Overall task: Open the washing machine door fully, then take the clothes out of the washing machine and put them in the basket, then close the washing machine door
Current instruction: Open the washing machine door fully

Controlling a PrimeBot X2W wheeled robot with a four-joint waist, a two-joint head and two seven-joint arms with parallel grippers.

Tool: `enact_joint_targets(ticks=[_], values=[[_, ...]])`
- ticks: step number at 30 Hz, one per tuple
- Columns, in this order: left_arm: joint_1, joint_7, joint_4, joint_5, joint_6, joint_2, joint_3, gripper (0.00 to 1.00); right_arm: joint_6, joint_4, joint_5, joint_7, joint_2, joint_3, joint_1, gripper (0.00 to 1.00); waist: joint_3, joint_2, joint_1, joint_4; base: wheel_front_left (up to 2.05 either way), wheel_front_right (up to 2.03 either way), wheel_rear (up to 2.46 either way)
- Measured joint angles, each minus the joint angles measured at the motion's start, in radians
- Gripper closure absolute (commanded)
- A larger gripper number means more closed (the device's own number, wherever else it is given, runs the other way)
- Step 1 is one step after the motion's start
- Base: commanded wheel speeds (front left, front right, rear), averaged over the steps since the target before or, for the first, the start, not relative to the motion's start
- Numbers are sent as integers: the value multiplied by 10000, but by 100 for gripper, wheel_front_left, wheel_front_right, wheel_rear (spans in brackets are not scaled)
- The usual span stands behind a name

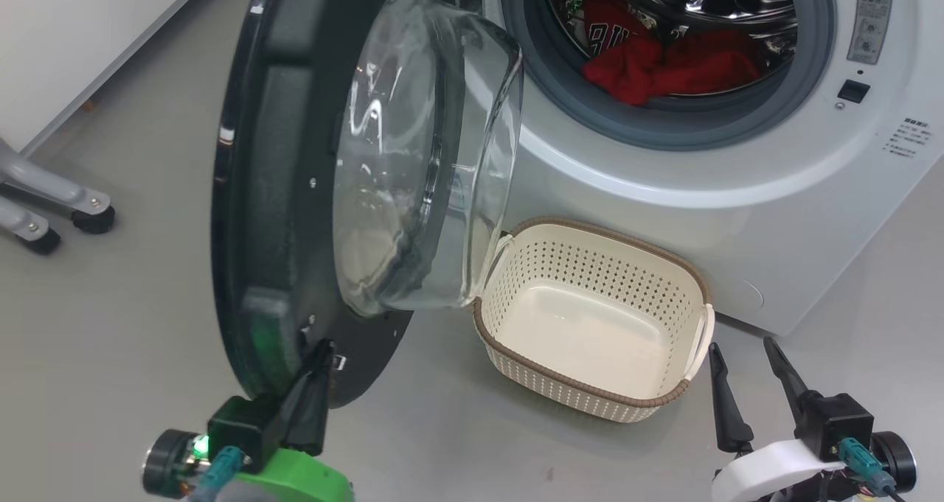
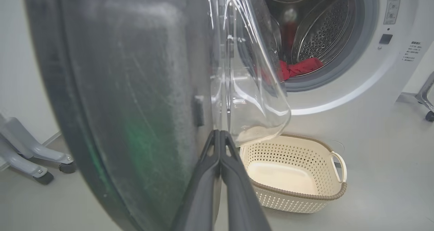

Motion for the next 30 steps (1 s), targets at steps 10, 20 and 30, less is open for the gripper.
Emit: enact_joint_targets(ticks=[10,20,30], values=[[-38,-309,479,-144,82,297,1553,100,90,46,-17,0,44,63,-13,0,98,0,-1,-356,0,0,0],[-431,-447,1329,-497,82,330,2625,100,92,48,-19,0,36,35,-44,0,289,0,0,-841,0,0,0],[-1132,-625,2268,-713,84,502,3615,100,92,44,-19,0,-29,-146,-130,0,447,0,0,-1074,0,0,0]])
